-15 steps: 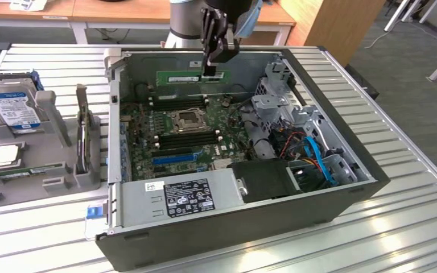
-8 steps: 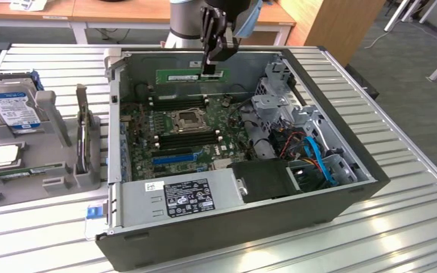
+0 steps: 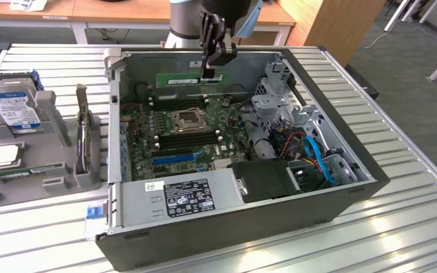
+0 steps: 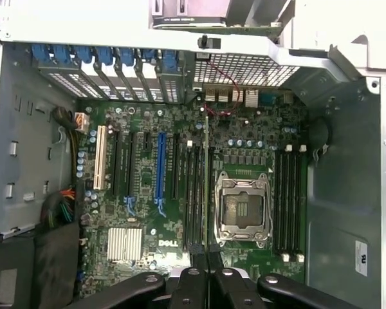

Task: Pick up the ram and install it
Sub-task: 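Pick up the ram and move it above insertion slot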

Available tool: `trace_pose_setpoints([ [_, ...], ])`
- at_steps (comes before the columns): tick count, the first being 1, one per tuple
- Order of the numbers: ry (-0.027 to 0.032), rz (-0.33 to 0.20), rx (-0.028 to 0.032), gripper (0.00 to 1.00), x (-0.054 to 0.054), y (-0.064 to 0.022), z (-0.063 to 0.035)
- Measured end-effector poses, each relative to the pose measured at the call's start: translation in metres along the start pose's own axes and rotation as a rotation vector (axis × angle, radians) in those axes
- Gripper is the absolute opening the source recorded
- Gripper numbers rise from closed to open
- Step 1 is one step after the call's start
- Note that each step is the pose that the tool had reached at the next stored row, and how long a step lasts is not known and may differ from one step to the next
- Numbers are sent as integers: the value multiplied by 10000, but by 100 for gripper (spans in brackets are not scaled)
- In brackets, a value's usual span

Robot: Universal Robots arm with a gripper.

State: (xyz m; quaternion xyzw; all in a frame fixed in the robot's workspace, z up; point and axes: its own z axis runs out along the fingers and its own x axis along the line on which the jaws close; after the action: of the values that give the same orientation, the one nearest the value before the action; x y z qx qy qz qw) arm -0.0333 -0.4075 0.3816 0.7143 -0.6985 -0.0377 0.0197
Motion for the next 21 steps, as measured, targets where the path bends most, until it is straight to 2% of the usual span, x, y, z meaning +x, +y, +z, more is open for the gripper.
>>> trace_pose_setpoints([
  [21,1,-1,-1,12,11,-31,381],
])
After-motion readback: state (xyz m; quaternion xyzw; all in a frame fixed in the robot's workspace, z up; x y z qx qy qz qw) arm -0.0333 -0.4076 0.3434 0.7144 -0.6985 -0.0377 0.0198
